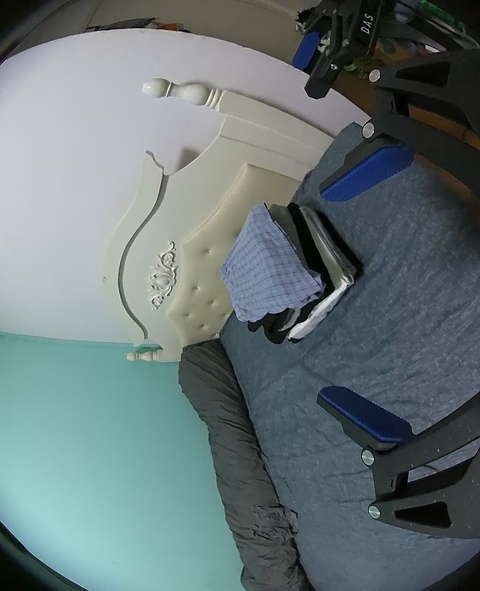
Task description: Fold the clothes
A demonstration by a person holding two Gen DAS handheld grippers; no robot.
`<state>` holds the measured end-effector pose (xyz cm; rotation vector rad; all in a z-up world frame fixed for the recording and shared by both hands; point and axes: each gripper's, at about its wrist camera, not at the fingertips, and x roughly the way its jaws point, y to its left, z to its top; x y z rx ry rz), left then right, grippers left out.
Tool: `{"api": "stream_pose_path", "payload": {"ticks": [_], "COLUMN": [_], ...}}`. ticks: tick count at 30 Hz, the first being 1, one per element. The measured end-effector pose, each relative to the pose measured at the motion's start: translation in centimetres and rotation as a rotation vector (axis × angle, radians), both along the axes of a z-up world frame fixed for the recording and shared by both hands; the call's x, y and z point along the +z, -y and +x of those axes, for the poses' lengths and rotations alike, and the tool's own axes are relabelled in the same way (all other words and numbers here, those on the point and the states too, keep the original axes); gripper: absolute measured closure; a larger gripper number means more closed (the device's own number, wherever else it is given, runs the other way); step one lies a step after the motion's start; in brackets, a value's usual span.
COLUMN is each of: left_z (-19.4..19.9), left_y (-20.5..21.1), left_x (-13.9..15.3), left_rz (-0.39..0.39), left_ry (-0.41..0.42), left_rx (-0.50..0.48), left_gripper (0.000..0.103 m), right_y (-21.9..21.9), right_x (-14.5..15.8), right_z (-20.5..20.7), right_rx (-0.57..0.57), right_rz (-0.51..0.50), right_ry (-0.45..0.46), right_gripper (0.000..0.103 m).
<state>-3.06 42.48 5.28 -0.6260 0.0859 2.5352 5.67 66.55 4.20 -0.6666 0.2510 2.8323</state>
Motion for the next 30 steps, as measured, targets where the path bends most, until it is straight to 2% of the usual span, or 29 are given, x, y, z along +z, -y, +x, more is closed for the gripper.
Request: {"api": "stream_pose_path", "payload": {"ticks": [13, 30], "left_z": [2.9, 4.1], "left_y": [1.9, 3.7], "left_x": [-0.3, -1.7], "left_rz": [-0.012, 0.004], "left_ry": [-0.042, -0.031], "left_rx": [0.017, 0.017], "left_gripper": [0.0, 0.0], "right_y": [2.7, 4.8], "right_x": [-0.9, -1.3], "right_z": [2.5, 3.8], "right_rx": [-0.014, -0.003], "right_rz": [-0.002, -0.008], "right_ry": [-0.015, -0.02], "right_gripper": [0.0, 0.0]}}
